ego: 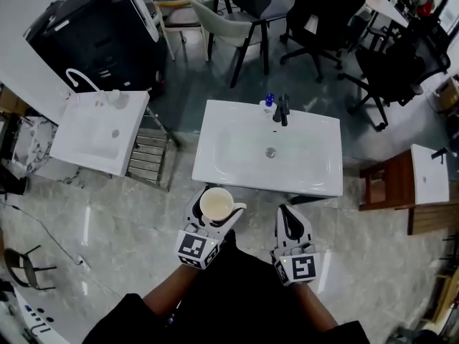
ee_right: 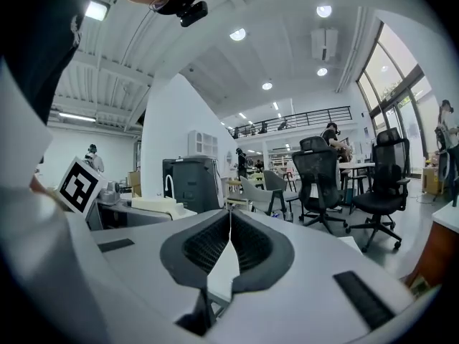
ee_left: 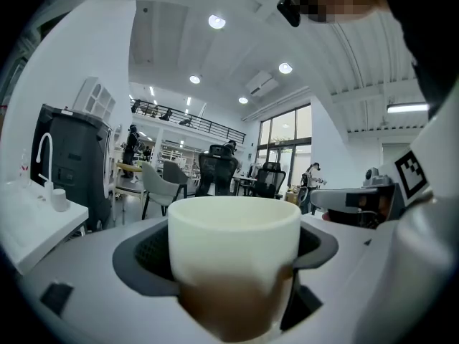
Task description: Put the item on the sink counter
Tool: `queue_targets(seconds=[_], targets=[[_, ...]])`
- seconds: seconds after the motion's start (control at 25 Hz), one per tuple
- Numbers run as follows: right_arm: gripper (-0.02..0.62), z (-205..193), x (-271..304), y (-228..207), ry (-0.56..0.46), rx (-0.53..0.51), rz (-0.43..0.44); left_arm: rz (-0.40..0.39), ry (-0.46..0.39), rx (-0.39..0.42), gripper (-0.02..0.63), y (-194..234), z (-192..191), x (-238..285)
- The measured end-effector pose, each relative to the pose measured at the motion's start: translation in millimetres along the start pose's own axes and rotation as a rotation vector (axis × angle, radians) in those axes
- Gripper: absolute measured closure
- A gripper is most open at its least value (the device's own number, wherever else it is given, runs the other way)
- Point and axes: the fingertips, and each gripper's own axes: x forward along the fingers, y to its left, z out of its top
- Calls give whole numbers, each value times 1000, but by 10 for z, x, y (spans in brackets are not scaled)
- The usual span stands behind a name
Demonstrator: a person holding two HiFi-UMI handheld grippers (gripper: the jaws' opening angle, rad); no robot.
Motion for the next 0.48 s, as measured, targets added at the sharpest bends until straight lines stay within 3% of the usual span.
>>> queue_targets(seconds=[0.48], targets=[[565, 341, 1629, 133, 31, -24, 8, -54, 24, -13, 158, 1436, 292, 799]])
